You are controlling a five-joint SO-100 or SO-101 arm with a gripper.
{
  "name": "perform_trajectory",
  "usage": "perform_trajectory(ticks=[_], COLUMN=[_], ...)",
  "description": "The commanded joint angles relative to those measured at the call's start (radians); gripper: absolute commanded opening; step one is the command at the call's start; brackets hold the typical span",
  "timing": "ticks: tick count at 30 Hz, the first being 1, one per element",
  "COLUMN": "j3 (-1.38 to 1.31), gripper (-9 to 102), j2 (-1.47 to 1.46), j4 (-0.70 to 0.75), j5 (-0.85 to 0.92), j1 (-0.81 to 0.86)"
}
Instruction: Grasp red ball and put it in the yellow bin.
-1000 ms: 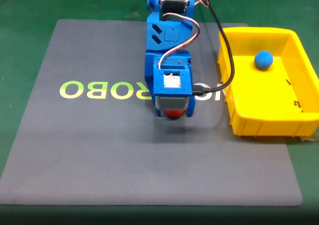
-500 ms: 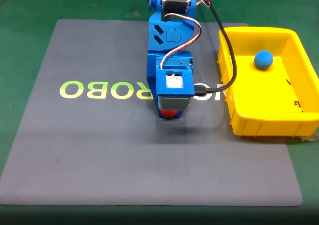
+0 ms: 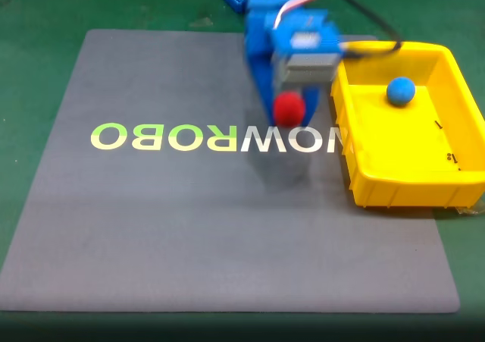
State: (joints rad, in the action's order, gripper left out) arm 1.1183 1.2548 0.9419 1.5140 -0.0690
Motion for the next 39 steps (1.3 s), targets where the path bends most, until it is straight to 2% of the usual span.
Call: perform_trajectory(ticks=[1, 7, 15, 28, 29, 31, 33, 39], j3=[-0.029, 0.114, 0.202, 0.204, 0.204, 0.204, 0.204, 0.204], gripper=[0, 0, 0, 0, 4, 20, 28, 32], j2=[0.175, 0.337, 0.399, 0.370, 0.370, 0.370, 0.371, 0.383], j4=[0.021, 0.021, 0.021, 0.018, 0.017, 0.014, 0.005, -0.009], j5=[-0.023, -0.052, -0.103, -0.115, -0.118, -0.129, -0.141, -0.155], j1=[-0.069, -0.227, -0.391, -0.434, -0.433, -0.428, -0.422, -0.410])
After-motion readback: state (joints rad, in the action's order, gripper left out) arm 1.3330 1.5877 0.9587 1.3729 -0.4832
